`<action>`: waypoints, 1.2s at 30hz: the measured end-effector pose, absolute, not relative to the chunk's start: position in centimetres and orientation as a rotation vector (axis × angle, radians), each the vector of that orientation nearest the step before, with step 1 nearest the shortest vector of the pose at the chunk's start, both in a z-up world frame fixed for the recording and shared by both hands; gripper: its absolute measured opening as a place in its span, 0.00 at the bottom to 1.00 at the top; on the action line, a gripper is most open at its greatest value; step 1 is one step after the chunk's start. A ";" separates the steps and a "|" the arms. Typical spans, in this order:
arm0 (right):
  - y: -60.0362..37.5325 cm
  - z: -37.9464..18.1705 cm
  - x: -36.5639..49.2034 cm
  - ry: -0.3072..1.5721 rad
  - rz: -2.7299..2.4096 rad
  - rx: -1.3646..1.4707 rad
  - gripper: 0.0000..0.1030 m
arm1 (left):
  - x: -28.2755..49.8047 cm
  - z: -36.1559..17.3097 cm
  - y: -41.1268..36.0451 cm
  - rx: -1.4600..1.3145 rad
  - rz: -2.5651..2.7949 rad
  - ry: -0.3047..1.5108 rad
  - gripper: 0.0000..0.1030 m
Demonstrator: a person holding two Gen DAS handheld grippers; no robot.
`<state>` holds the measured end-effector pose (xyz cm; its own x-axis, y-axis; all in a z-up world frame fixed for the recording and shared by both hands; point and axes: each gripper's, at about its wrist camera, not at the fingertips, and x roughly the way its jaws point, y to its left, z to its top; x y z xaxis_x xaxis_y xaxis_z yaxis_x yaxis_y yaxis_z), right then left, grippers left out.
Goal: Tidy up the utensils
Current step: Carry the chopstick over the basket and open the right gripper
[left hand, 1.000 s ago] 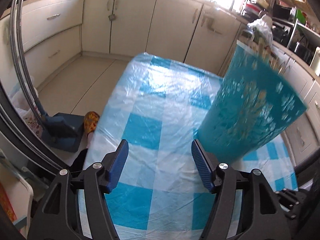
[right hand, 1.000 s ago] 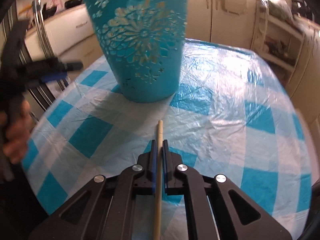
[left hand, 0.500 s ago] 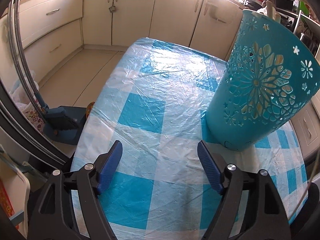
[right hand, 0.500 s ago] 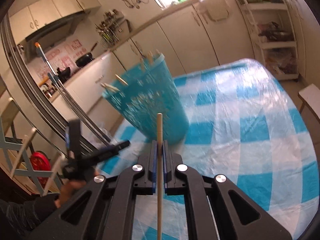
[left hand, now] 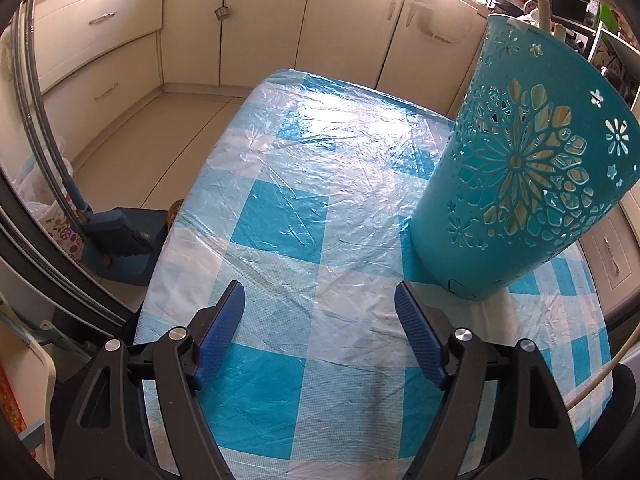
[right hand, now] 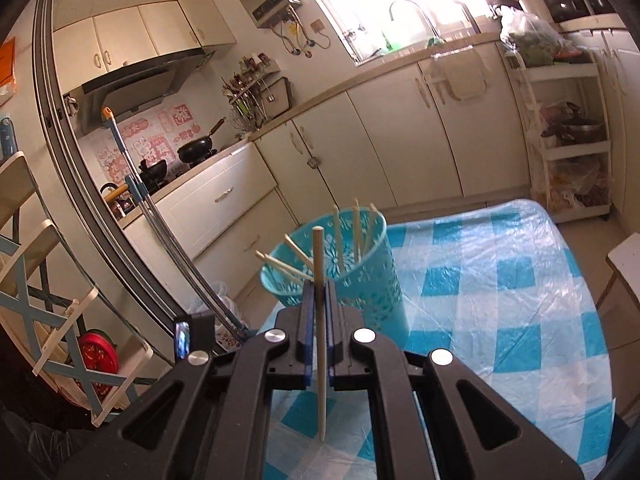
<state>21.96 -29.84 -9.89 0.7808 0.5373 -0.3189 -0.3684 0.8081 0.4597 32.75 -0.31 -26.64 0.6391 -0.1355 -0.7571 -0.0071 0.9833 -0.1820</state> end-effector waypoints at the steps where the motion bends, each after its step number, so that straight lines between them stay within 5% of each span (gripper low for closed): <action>1: -30.0 -9.0 22.0 0.444 0.509 0.388 0.06 | 32.8 -26.7 -0.3 -0.172 -0.074 0.876 0.72; 15: -28.8 2.7 24.4 0.185 0.496 0.283 0.06 | 32.5 -26.5 -0.7 -0.158 -0.073 0.864 0.72; 32: -24.3 -11.6 31.6 0.519 0.325 0.151 0.06 | 32.0 -26.0 -1.7 -0.120 -0.065 0.844 0.77; 36: -25.0 -11.2 29.7 0.507 0.311 0.195 0.26 | 32.0 -25.7 -1.6 -0.107 -0.048 0.864 0.80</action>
<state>29.69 -25.01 -11.20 0.8288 0.3387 -0.4454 -0.2427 0.9348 0.2592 32.03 -1.61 -25.71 0.6488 -0.0851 -0.7562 -0.0014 0.9936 -0.1130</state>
